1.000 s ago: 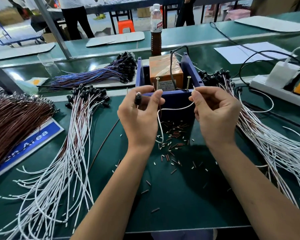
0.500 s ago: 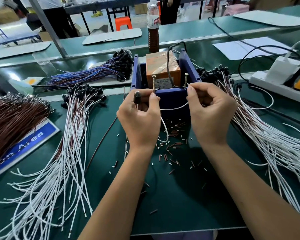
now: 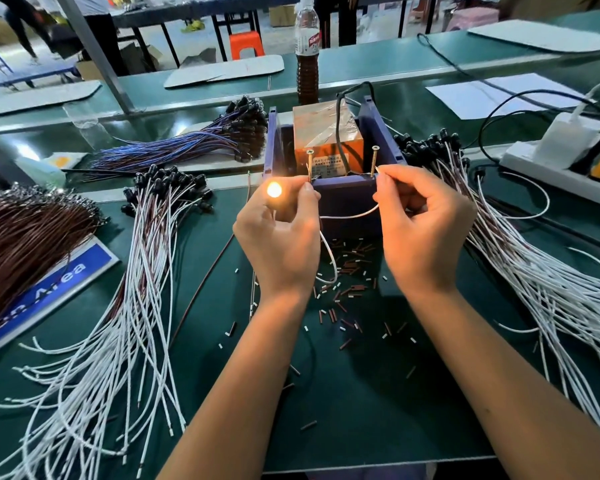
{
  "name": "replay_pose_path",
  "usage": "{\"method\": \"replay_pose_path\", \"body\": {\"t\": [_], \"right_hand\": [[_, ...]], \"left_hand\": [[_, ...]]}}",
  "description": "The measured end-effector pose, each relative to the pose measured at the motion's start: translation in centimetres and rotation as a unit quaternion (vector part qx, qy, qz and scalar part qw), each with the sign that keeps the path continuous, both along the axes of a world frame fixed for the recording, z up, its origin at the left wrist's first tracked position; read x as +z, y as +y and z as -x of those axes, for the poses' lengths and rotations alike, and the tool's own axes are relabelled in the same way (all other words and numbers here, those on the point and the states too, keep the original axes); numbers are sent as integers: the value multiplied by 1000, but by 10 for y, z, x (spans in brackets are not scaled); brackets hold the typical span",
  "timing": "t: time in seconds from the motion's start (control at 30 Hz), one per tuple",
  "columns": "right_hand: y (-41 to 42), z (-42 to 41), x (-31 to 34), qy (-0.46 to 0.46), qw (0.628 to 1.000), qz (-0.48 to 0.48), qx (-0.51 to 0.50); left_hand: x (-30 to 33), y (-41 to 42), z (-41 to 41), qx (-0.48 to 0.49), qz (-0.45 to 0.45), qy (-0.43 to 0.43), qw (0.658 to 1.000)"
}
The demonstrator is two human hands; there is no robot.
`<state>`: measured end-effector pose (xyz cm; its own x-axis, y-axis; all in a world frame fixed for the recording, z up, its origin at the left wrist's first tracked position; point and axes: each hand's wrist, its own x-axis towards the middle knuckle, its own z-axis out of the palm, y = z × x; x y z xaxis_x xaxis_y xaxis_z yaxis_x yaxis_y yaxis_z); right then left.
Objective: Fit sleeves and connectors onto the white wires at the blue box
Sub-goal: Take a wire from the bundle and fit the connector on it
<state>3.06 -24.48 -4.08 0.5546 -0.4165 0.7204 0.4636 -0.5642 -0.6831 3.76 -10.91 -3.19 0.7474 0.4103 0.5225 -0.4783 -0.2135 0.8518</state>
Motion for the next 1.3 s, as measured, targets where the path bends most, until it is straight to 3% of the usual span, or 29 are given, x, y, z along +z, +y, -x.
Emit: {"method": "replay_pose_path", "body": {"t": [0.67, 0.83, 1.0, 1.1, 1.17, 1.23, 1.3], "right_hand": [[0, 0, -1, 0, 1000, -14, 15], [-8, 1, -1, 15, 998, -50, 37], [-46, 3, 10, 106, 989, -85, 52], [-81, 9, 19, 175, 979, -100, 13], [-106, 16, 29, 174, 977, -93, -77], [-127, 27, 45, 136, 975, -37, -173], [-135, 37, 61, 101, 980, 52, -166]], "left_hand": [[1, 0, 2, 10, 6, -2, 1000], [7, -3, 11, -48, 49, -10, 998], [28, -29, 12, -111, 45, -3, 993], [43, -57, 11, -138, 5, 13, 990], [50, -75, 9, -156, -14, 25, 987], [57, -93, 6, -175, -29, 31, 984], [66, -110, 4, -201, -26, 52, 978]]}}
